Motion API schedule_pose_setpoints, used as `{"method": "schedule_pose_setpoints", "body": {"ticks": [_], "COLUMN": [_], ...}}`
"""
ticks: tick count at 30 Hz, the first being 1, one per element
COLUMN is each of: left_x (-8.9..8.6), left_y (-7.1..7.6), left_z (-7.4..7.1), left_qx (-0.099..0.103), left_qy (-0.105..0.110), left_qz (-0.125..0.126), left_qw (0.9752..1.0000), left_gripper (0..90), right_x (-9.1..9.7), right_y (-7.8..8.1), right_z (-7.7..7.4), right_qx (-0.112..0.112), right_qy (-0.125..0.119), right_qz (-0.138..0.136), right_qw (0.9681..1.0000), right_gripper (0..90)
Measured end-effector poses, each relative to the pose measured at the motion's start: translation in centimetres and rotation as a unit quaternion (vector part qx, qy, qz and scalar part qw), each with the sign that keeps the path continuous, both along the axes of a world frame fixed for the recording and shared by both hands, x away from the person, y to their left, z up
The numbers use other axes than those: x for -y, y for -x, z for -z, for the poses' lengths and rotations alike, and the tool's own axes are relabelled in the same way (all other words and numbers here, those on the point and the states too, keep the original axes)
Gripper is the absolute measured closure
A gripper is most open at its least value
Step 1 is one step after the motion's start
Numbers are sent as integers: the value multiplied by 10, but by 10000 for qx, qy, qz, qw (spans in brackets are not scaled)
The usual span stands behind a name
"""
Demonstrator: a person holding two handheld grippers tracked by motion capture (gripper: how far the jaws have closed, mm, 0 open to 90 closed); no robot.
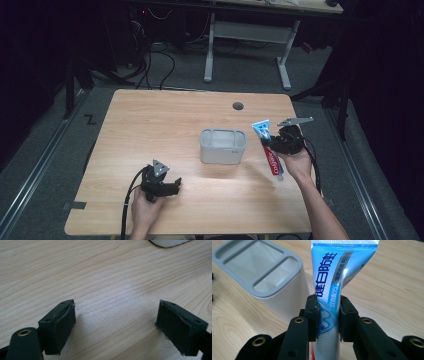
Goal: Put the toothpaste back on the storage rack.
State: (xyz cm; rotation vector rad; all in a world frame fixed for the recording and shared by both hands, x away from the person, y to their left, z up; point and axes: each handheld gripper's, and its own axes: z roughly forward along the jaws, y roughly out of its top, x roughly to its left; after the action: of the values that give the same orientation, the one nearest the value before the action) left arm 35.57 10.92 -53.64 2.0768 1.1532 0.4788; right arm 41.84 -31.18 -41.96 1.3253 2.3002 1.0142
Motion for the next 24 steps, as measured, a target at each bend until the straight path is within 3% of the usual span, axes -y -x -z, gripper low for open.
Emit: {"method": "schedule_pose_setpoints", "body": {"ticks": [11, 18, 24], "left_x": [0, 0, 0], "left_y": [0, 0, 0], "left_z": [0, 0, 0], "left_qx": [0, 1, 0], "left_qy": [1, 1, 1], "left_qz": [-2, -1, 0], "left_qw": [10000, 10000, 10000], "left_gripper": [161, 161, 161], "right_x": [-3, -8, -16], "right_y": [13, 15, 15], "right_z": [-14, -27, -36], "right_qx": [194, 384, 524], "right_qy": [-210, -254, -434], "right_qz": [-216, -325, -479], "right_qw": [9994, 9984, 9965], "right_gripper": [731, 732, 732]}}
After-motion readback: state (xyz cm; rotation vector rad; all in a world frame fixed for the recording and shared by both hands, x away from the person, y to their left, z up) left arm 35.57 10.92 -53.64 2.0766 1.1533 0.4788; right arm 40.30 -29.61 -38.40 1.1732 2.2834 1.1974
